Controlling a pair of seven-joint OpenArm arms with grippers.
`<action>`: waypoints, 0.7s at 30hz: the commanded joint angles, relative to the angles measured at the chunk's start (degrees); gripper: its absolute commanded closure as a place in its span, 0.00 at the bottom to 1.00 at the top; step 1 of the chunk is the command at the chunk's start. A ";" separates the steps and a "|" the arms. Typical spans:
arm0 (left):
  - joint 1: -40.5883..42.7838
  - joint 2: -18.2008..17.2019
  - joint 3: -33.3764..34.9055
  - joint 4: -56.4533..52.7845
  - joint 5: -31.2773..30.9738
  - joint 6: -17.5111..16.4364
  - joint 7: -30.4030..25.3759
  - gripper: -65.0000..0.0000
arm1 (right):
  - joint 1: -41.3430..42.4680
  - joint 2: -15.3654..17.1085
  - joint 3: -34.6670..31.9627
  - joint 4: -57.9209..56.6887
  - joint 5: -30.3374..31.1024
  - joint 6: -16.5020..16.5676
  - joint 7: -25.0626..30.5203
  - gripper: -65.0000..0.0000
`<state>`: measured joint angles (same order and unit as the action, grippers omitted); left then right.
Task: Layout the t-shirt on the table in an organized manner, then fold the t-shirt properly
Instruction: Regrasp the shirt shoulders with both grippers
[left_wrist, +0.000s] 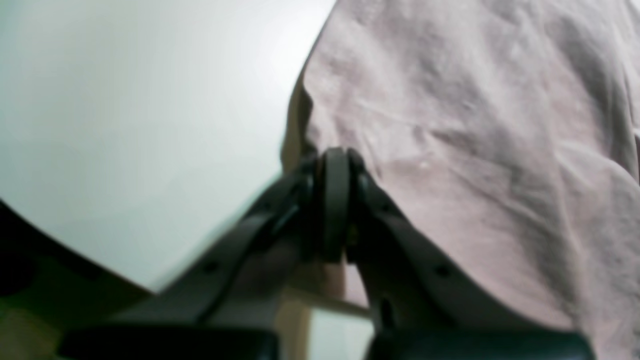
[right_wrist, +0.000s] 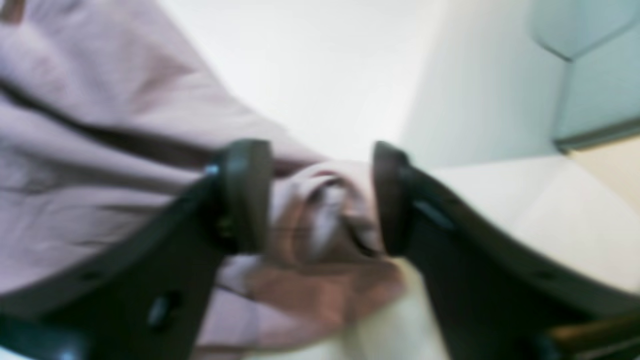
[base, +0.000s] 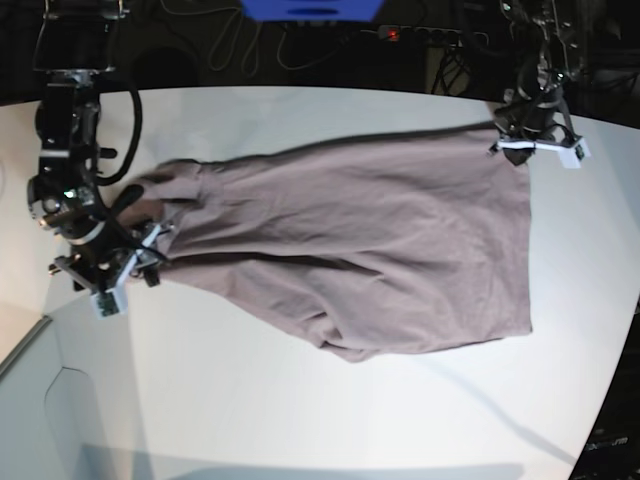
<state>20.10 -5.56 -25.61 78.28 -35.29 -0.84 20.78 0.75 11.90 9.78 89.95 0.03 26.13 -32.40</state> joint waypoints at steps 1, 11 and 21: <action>0.34 -0.72 -0.20 0.18 0.34 1.06 0.46 1.00 | 1.05 0.71 1.16 1.17 0.36 0.55 1.50 0.42; -0.80 -0.81 -0.11 0.27 0.34 1.06 0.37 1.00 | 0.17 1.24 11.71 -5.16 0.36 0.55 1.85 0.40; -1.15 -0.81 -0.02 0.27 0.34 1.24 0.37 1.00 | 1.84 3.70 12.42 -21.60 0.36 0.55 6.60 0.39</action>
<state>19.00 -5.89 -25.61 78.04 -35.03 0.03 20.80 1.83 14.57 22.00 67.37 -0.16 26.13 -27.57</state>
